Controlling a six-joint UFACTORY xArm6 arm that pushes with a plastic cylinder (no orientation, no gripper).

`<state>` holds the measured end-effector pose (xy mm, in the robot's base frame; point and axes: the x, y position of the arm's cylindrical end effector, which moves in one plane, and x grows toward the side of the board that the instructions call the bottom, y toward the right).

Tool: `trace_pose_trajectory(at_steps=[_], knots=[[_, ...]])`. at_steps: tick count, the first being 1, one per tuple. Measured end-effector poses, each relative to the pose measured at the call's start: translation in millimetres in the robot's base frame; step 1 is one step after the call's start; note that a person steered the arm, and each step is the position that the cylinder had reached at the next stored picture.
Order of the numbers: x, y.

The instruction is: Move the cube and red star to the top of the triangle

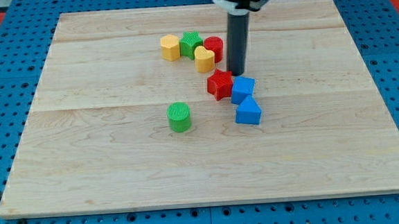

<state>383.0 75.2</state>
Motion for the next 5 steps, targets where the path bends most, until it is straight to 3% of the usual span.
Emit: trace_pose_trajectory(at_steps=[5], knots=[[-5.1,-44.2]])
